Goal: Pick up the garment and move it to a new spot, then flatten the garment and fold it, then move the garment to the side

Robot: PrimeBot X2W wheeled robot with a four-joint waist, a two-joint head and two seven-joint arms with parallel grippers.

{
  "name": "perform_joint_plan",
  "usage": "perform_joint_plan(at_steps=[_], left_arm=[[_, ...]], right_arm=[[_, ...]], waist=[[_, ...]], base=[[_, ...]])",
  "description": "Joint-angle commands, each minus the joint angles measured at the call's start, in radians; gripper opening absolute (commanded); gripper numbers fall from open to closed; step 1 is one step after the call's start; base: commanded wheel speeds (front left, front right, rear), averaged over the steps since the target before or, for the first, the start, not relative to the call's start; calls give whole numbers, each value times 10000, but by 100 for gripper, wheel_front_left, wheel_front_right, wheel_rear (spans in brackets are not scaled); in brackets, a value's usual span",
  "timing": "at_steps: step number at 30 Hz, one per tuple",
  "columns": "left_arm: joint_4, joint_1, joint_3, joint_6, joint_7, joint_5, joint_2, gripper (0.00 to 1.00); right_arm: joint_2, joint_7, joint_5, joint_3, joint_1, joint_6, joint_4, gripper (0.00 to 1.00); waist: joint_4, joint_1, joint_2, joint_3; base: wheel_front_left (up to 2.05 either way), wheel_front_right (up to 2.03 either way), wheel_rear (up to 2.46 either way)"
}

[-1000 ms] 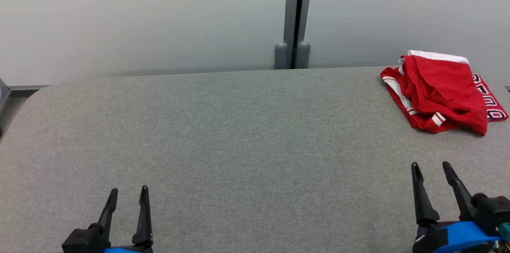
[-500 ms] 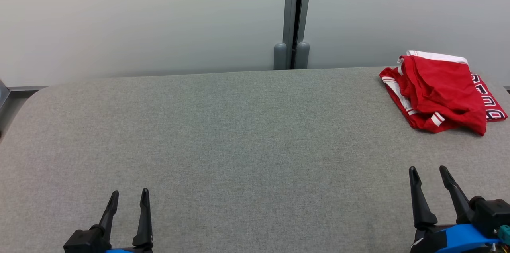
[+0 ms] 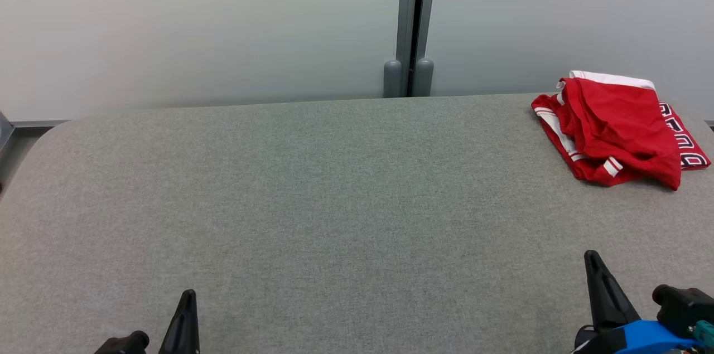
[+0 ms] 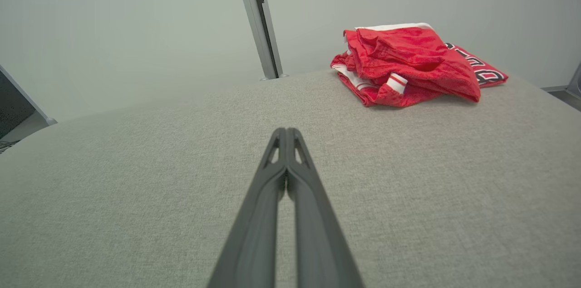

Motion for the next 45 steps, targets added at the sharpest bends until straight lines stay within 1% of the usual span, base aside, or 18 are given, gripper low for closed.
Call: perform_joint_plan(at_steps=[1, 21, 45], left_arm=[[-183, -277, 129, -15, 86, -407, 14, 0], [-434, -761, 586, -64, 987, -3720, -142, 0], [-634, -1200, 1020, -115, 1818, -6666, -284, 0]], right_arm=[[-34, 63, 471, -26, -195, 0, -103, 0], [-49, 577, 4110, -26, -602, 0, 140, 0], [-66, 1060, 7343, -59, -984, 1, 402, 0]], waist=[[0, 0, 0, 2], [4, 0, 0, 13], [7, 0, 0, 25]], base=[[0, 0, 0], [0, 0, 0], [0, 0, 0]])
